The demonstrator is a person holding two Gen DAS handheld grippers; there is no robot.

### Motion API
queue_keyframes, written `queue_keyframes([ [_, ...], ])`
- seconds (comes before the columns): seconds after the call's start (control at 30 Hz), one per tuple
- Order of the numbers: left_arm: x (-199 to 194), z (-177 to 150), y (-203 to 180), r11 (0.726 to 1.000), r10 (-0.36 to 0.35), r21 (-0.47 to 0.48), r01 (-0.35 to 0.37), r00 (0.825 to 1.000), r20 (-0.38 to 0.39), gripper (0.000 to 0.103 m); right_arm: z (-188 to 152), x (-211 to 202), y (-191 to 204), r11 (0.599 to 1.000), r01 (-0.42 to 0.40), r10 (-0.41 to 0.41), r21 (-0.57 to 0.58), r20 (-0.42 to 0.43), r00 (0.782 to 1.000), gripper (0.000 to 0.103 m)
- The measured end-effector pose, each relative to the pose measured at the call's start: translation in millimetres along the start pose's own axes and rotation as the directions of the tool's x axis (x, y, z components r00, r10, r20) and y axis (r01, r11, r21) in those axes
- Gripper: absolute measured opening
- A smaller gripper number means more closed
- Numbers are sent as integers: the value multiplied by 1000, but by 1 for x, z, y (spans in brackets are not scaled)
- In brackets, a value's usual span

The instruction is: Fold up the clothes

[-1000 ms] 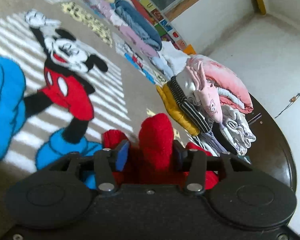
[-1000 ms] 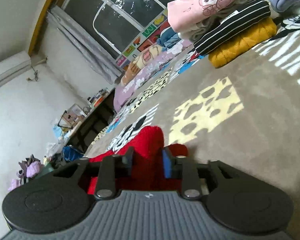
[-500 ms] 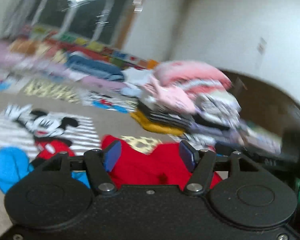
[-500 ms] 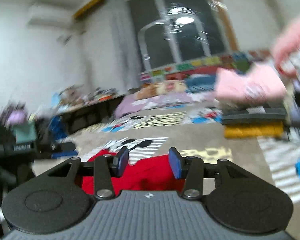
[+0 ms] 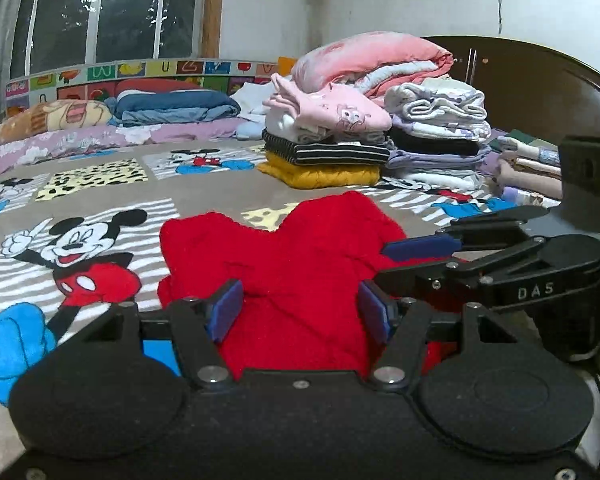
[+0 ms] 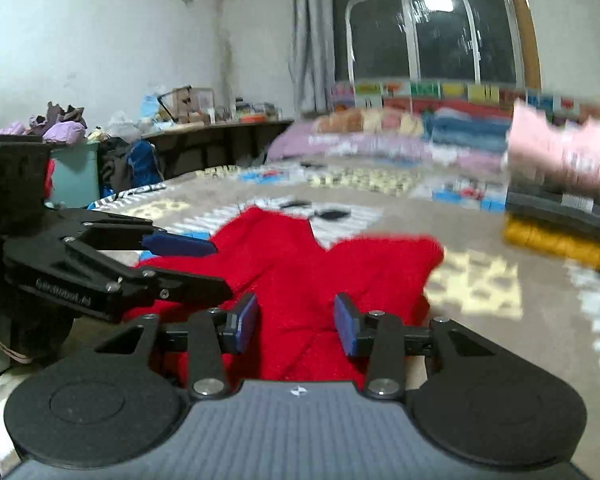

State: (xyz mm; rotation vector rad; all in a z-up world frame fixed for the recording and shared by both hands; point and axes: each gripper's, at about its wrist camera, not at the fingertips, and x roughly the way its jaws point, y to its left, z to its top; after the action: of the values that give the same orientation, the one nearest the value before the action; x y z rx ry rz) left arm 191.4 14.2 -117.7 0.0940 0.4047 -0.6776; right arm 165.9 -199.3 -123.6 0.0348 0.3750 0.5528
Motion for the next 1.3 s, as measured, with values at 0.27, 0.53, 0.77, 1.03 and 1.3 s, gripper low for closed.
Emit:
queue_keyframes([
  [0.27,14,-9,12,999,-18,-39,16,999,-37,65,-11,13,-17,992,-52,54,114,-11,998,42],
  [0.53,-8,0,-3,1000,21,10,-21,1000,2,63,-9,-4,-5,996,-22,19,87,31,999,42],
  [0.77,-34,19,-10,998,49,-36,-45,990,130,36,4,-41,20,999,18,-14,-28,131,991,32],
  [1.03,16,2,-20,996,67,55,-65,997,-30,27,2,-8,18,998,14,-13,-62,13,1000,26],
  [1.3,26,-4,-14,998,58,31,-57,998,-38,28,-7,9,-6,998,-41,43,45,-48,998,23],
])
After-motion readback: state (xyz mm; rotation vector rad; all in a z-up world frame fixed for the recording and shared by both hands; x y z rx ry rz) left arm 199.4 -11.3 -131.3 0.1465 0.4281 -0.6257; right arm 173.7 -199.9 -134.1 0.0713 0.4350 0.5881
